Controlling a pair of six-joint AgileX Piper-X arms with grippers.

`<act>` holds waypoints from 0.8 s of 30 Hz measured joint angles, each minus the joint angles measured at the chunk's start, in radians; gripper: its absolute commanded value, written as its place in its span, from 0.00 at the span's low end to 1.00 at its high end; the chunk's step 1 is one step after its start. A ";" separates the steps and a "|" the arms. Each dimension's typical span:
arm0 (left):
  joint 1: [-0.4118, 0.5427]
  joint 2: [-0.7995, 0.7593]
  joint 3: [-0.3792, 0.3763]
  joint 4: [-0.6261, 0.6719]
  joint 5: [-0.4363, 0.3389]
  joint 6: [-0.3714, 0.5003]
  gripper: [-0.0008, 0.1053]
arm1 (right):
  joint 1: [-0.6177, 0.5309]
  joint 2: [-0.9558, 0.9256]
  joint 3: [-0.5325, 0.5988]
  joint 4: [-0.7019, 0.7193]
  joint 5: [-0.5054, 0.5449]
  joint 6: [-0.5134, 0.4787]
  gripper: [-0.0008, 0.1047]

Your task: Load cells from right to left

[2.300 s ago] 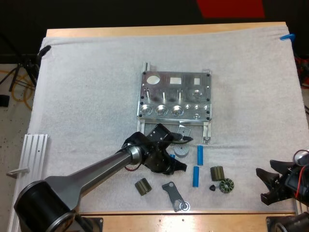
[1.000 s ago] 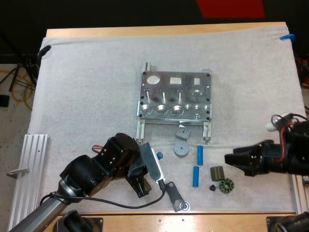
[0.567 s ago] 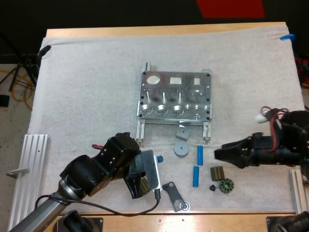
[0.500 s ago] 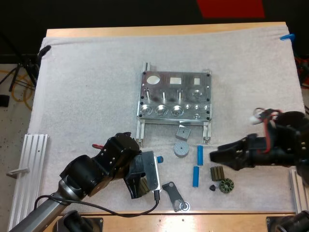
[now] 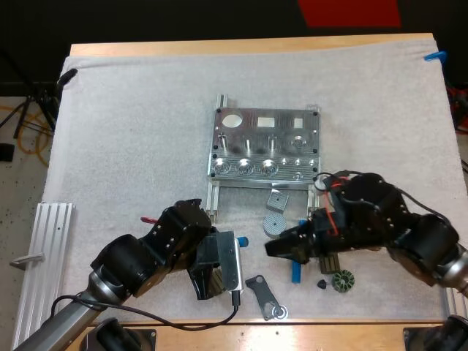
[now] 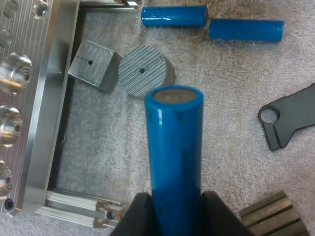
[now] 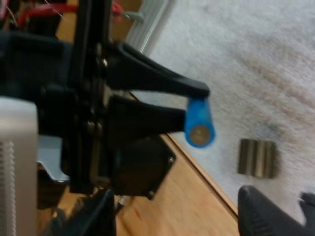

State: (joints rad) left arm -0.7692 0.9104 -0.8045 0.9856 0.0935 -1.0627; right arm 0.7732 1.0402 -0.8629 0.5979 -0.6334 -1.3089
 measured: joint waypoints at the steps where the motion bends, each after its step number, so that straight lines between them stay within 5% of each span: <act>1: 0.000 0.000 0.000 0.000 0.000 0.000 0.14 | 0.000 0.009 0.000 -0.021 0.000 0.018 0.52; 24: 0.000 0.000 0.000 -0.060 0.002 0.000 0.14 | 0.000 0.071 0.000 -0.092 0.002 0.060 0.52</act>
State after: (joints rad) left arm -0.7692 0.9104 -0.8045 0.9261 0.0953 -1.0627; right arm 0.7728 1.1114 -0.8629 0.5056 -0.6314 -1.2491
